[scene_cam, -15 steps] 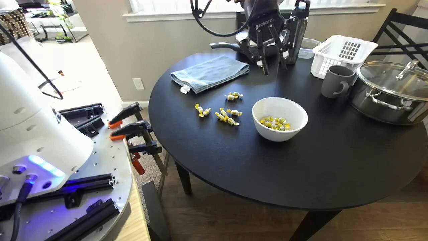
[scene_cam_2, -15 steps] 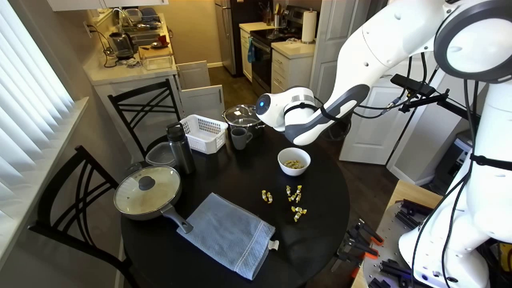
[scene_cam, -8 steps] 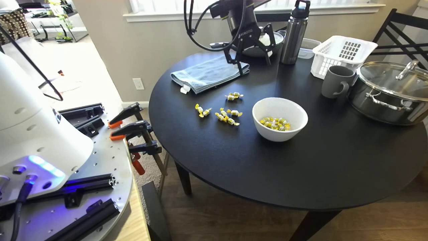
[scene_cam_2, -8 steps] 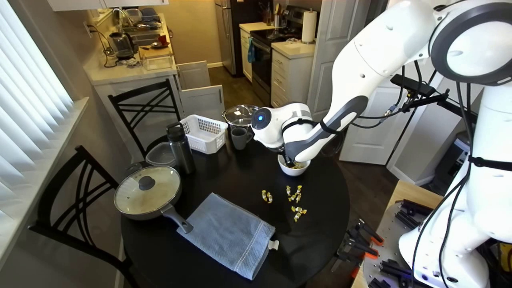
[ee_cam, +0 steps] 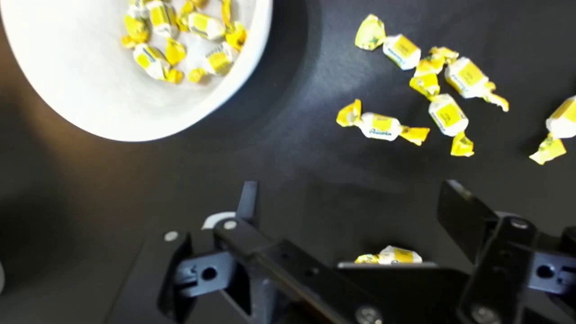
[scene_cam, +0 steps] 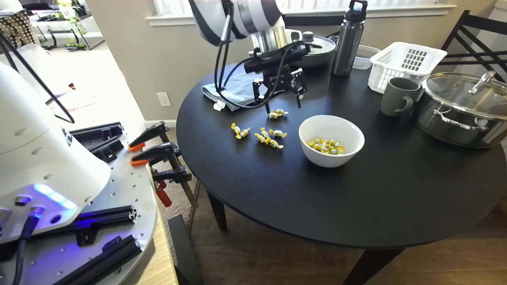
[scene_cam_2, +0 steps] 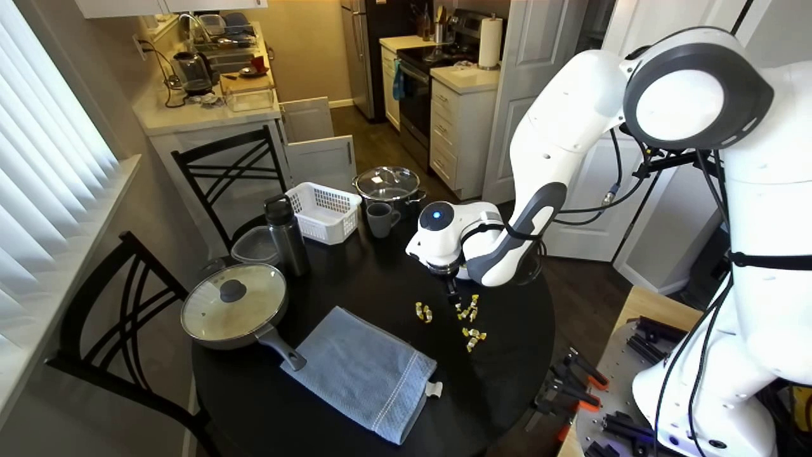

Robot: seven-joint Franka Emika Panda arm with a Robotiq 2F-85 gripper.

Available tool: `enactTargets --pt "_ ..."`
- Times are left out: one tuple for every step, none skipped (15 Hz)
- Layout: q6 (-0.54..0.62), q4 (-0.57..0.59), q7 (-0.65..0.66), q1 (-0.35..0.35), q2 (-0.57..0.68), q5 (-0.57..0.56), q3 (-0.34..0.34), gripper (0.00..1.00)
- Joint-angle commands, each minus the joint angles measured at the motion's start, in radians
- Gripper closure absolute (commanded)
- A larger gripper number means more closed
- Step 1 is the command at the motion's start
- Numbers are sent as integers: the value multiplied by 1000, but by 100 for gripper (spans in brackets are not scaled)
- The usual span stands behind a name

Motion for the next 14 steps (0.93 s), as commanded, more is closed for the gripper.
enactTargets --pt "206 -36 -130 -47 40 -9 7 0" --pt "249 -39 -172 -54 54 -13 9 0" --pt "283 -38 -195 -76 67 -41 26 0" --pt "323 -40 -235 -89 77 -51 29 0" --pt "356 -42 -292 -89 89 -29 28 0" --pt "380 -42 -338 -105 99 -26 44 0" --pt "398 -38 -383 -120 113 -25 58 0" --pt "405 -32 -426 -140 128 -21 78 0" --pt "398 -21 -469 -190 147 -23 126 0" --pt "382 -10 -505 -212 161 -16 151 0" --pt "360 8 -541 -242 178 -6 184 0" --pt "341 27 -567 -263 193 -1 209 0" --pt "323 51 -584 -276 207 0 225 0" --pt "303 73 -597 -284 216 1 238 0"
